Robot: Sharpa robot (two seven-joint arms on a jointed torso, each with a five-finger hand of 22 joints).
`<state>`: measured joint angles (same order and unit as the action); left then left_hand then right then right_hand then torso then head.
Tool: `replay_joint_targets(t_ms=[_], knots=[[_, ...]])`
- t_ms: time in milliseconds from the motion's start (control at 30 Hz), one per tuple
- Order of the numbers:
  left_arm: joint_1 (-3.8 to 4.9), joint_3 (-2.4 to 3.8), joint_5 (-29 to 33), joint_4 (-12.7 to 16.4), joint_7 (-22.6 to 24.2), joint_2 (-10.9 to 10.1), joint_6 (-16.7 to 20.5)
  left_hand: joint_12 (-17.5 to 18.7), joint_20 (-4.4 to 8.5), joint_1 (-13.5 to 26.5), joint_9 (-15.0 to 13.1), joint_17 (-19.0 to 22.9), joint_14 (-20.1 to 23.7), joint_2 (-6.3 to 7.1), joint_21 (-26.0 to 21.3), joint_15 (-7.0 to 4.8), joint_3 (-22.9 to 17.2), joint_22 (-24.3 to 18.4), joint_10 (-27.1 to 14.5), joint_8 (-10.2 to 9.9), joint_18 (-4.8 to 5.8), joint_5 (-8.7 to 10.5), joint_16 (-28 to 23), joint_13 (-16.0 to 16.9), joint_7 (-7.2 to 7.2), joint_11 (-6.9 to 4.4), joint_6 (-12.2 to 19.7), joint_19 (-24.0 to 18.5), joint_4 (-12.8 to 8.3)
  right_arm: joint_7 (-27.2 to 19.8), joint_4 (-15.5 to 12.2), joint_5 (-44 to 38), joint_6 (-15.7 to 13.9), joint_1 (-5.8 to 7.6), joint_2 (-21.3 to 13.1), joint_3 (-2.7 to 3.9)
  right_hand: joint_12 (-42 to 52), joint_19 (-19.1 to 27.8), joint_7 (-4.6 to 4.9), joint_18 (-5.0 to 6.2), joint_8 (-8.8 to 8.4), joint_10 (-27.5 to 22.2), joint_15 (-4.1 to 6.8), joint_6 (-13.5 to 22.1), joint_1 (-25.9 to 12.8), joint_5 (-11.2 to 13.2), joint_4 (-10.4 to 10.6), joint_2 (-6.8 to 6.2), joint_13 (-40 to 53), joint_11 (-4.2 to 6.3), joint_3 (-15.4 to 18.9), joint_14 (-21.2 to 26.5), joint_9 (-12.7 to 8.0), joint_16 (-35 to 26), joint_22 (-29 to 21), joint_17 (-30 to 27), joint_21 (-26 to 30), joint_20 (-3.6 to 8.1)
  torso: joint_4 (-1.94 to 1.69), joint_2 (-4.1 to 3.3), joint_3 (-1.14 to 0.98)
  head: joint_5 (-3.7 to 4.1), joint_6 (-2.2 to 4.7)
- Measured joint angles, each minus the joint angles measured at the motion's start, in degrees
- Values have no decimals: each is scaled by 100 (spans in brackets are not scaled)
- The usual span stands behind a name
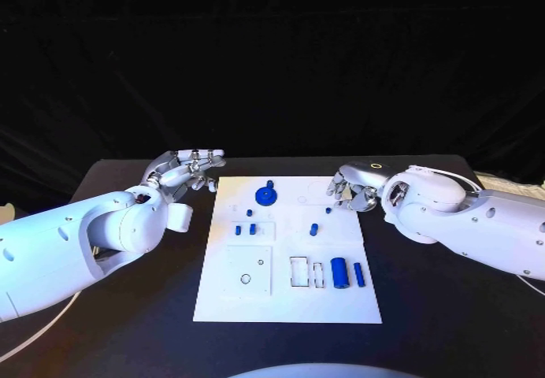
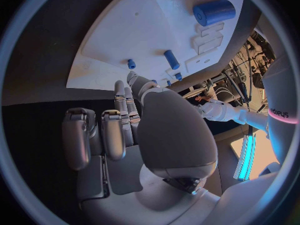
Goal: Assemble the parts on the task board
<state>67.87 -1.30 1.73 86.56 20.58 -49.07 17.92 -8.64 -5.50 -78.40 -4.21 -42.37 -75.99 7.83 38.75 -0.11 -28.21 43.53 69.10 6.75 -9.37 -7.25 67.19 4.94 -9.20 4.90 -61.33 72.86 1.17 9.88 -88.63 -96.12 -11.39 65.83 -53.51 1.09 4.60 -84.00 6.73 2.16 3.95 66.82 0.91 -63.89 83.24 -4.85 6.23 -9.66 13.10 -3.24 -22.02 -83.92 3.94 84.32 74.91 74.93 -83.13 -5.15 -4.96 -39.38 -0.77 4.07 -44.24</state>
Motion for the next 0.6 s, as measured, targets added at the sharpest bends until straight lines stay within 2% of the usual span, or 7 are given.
replay_joint_targets(t_ms=[300,600], knots=[[-4,-7,500,129,198,-71,-64,-46,-21,22,12,212,118,-22,-127,7,54,-97,-1,0,1,-23,-131,7,0,0,0,-61,-41,197,87,-545,299,-80,187,-15,-54,0,0,0,0,4,0,0,-60,133,17,-60,-371,-4,-125,0,0,-67,0,2,48,0,9,-13,-7,9,16],[-6,-12,635,163,246,-104,-124,-52,-21,22,11,201,118,-22,-149,7,78,-102,-1,0,1,-23,-131,12,0,0,1,-61,-45,239,128,-733,441,-137,282,-21,-53,0,-18,0,0,4,0,-18,-71,133,30,-49,-466,-5,-187,0,-1,-99,4,1,59,0,-1,-14,-12,-20,-36]])
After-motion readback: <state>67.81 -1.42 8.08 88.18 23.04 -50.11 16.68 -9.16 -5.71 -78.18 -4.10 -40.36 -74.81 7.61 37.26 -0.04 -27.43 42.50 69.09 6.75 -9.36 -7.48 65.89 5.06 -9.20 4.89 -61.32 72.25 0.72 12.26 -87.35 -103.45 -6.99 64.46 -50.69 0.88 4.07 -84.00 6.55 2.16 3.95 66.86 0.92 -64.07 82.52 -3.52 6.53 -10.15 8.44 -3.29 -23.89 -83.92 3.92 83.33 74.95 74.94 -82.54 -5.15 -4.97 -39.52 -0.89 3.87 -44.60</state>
